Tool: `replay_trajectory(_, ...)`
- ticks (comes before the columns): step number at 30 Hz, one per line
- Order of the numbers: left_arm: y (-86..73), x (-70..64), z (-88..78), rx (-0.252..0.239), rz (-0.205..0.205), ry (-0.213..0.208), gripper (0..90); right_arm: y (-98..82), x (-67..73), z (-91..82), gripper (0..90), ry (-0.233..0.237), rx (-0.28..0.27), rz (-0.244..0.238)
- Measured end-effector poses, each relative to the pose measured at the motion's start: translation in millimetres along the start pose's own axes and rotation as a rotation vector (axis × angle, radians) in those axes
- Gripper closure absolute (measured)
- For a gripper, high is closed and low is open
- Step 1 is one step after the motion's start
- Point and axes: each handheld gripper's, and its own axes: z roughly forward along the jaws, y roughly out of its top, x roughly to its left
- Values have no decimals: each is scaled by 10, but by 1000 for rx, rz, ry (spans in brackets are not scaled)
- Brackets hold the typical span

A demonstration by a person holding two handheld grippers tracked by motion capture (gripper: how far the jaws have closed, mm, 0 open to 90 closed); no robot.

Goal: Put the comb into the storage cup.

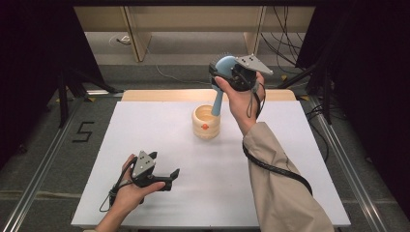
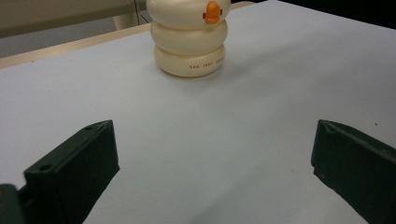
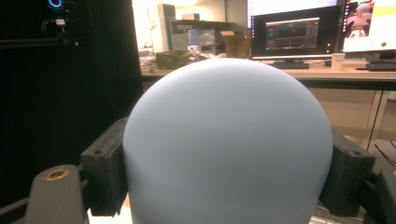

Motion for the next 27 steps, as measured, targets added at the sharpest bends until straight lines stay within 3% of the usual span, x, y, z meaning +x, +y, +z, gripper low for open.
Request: replay_trajectory(27,-1,11,1,1,-3,1,2,-50,53,92,204,8,10,-8)
